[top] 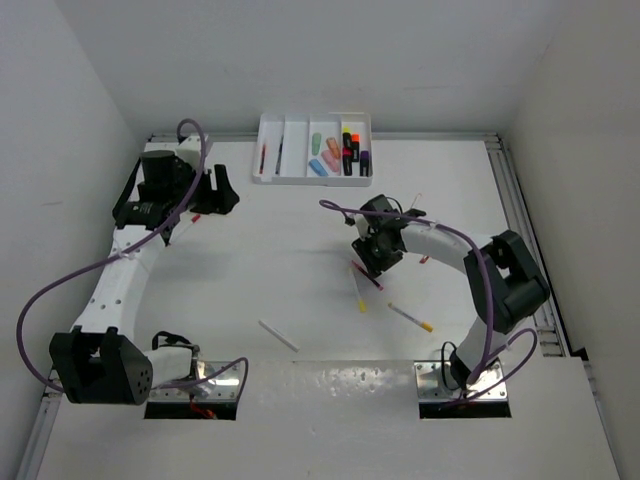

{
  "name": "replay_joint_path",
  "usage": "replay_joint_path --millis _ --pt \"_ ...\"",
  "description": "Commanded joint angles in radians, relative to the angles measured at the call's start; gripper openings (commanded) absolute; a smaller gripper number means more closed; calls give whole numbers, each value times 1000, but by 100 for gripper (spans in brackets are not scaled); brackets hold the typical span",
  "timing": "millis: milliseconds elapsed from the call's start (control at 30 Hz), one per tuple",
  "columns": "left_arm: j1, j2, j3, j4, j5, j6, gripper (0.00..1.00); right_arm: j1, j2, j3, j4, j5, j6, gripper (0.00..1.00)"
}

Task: Sort the stationery into containers
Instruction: Grab a piece of stationery with the right arm

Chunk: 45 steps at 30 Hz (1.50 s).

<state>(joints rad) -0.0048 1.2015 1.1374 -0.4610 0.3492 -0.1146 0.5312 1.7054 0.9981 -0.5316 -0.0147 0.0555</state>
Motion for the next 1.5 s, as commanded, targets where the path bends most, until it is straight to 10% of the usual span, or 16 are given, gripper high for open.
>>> replay_joint_path --millis 0,533,800,1067,1467 --pt "5 -23 -16 28 31 -17 73 19 -1 22 4 -34 -11 42" --pt "43 -31 -76 68 82 -66 73 41 74 -47 67 10 -32 32" --pt "25 -19 -100 131 125 -80 73 26 8 -50 41 19 -48 5" --pt "-35 -82 -222 482 428 -261 73 -45 -170 282 -122 -312 -65 0" --pt "-175 -56 -410 1042 441 -758 73 -85 -204 353 100 -734 322 0"
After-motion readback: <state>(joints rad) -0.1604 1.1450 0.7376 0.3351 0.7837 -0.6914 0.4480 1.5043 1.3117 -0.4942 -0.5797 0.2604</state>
